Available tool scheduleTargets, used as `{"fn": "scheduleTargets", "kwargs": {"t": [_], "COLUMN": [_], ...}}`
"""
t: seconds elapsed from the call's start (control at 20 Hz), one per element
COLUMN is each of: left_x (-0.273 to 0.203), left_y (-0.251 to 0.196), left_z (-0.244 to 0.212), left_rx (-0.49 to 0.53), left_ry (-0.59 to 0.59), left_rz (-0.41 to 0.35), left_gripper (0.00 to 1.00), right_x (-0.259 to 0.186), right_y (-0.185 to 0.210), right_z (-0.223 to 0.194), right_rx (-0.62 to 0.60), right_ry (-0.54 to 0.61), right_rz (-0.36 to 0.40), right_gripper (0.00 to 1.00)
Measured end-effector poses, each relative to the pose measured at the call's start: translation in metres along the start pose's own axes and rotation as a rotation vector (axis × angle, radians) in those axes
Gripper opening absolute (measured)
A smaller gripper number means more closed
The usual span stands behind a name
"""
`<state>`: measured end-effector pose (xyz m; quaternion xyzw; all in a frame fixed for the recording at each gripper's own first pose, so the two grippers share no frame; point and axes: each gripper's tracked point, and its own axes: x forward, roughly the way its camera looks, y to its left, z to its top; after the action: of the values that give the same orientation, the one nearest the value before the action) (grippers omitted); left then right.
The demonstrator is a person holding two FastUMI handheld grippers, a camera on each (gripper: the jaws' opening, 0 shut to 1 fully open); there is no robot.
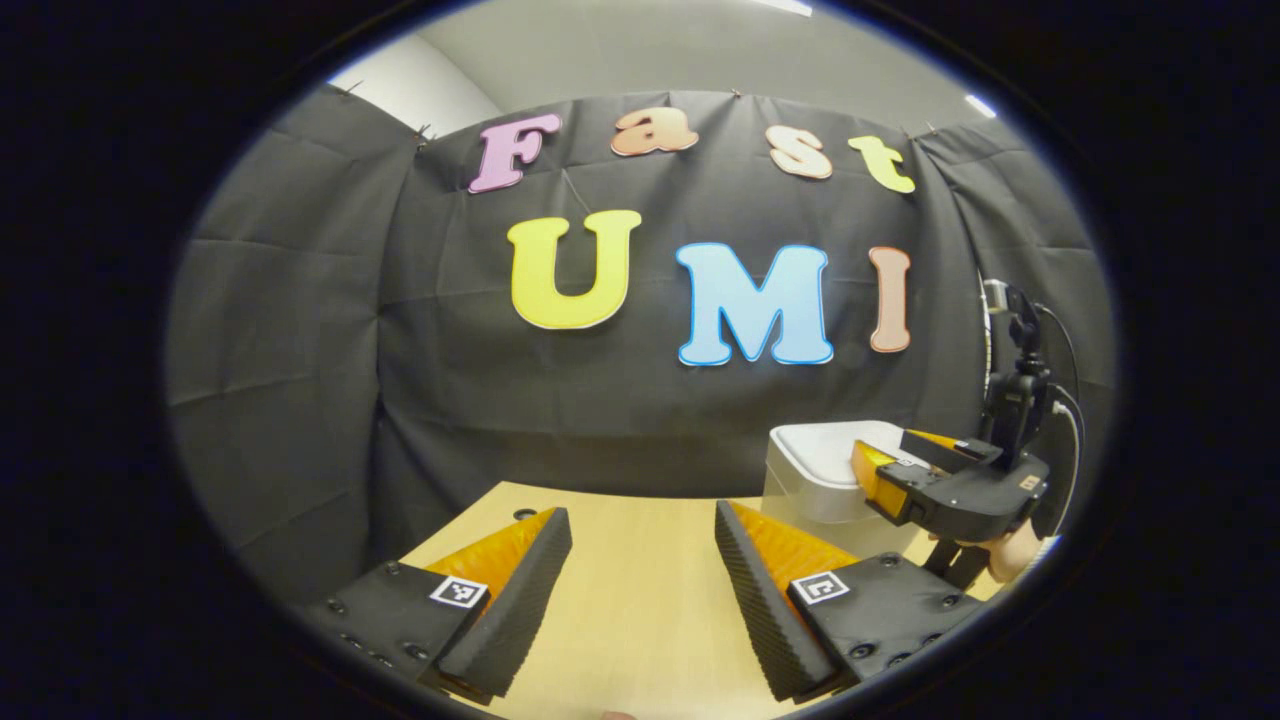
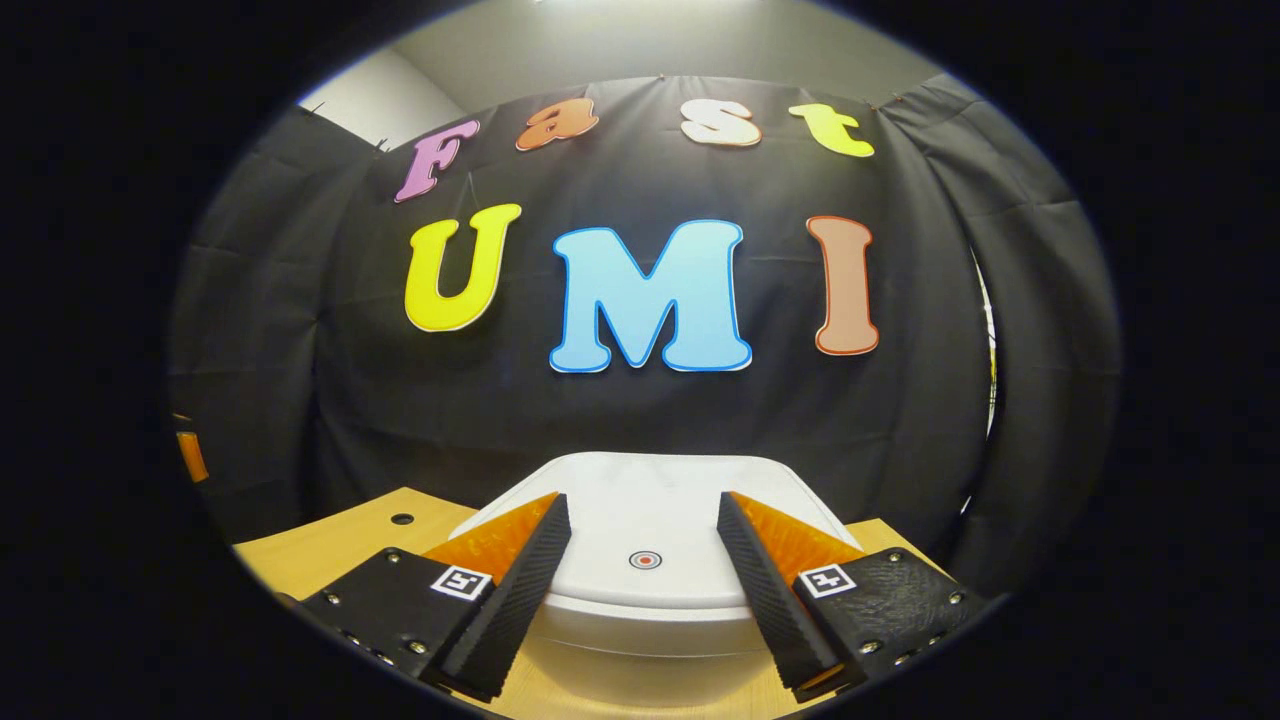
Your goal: Press the lid of the desktop garbage bin to open it, pick up the crumpled paper on the desktop and throw it into the bin, then pick up the pop can on the desktop and drop it into the bin, and finally close the garbage bin lid.
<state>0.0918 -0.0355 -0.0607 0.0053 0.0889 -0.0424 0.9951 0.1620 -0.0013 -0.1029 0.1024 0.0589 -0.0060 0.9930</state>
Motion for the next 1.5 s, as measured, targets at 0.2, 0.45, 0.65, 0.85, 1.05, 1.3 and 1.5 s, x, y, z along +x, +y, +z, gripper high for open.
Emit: {"fn": "scheduleTargets", "kwargs": {"t": [0.2,0.45,0.65,0.85,1.05,1.3,1.5], "left_x": [-0.002,-0.004,-0.007,-0.012,-0.017,-0.025,-0.030], "left_y": [0.004,0.004,-0.001,0.000,-0.005,-0.017,-0.031], "left_z": [0.001,0.006,0.009,0.008,0.000,-0.011,-0.008], "left_rx": [-0.007,-0.004,0.007,-0.015,-0.045,-0.022,-0.020], "left_ry": [-0.003,-0.017,-0.037,-0.057,-0.077,-0.092,-0.099], "left_rz": [0.009,0.023,0.043,0.080,0.107,0.117,0.095], "left_gripper": [0.94,0.94,0.95,0.94,0.95,0.94,0.94], "right_x": [0.000,-0.001,-0.006,-0.041,-0.078,-0.122,-0.146], "right_y": [-0.001,0.000,-0.002,0.003,-0.007,-0.004,0.007], "right_z": [-0.001,0.003,0.003,0.014,0.029,0.031,0.037], "right_rx": [-0.017,-0.011,-0.007,0.079,0.054,0.028,-0.044], "right_ry": [-0.052,-0.061,-0.014,0.050,0.023,0.066,0.055], "right_rz": [-0.044,-0.051,-0.051,-0.004,0.018,0.075,0.102], "right_gripper": [0.96,0.95,0.95,0.95,0.94,0.94,0.95]}}
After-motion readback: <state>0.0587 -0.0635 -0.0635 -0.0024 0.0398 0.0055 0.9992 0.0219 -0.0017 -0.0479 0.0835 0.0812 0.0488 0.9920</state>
